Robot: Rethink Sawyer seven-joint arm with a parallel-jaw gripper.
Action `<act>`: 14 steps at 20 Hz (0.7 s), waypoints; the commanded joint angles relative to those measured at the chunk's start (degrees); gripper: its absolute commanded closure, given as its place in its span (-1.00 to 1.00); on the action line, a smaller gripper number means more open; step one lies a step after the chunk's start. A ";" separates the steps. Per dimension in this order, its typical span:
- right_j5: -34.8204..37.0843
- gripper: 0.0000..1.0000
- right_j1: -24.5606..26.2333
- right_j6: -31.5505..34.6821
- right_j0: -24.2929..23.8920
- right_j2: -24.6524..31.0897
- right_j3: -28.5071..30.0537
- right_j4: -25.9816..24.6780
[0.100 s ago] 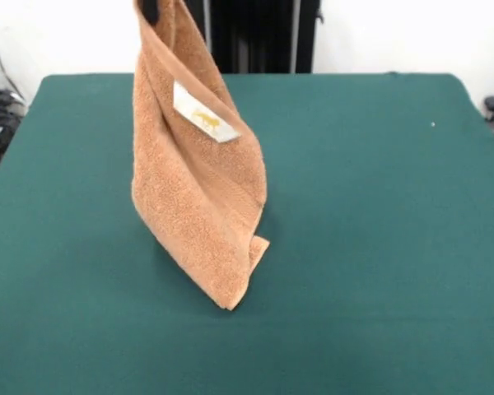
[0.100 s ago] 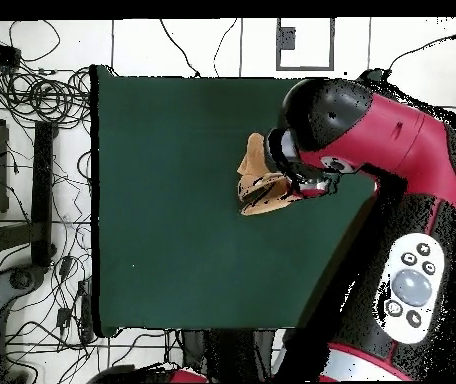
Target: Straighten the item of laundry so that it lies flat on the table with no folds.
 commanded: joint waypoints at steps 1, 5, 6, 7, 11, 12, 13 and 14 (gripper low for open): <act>-9.83 1.00 -0.05 -1.57 0.25 7.25 6.84 0.44; -19.07 1.00 -1.98 -1.73 -0.49 9.23 11.57 2.68; -19.84 1.00 -2.07 -1.83 -0.43 9.15 11.96 2.41; -20.61 1.00 -2.17 -1.92 -0.36 9.07 12.36 2.14; -25.36 1.00 -3.21 -3.67 -0.57 8.99 16.00 0.49; -26.49 1.00 -3.51 -4.03 -0.68 9.12 16.81 0.28; -27.99 1.00 -3.70 -4.61 -0.82 8.96 18.04 -0.44; -29.01 1.00 -3.90 -4.72 -1.01 9.21 18.66 -0.49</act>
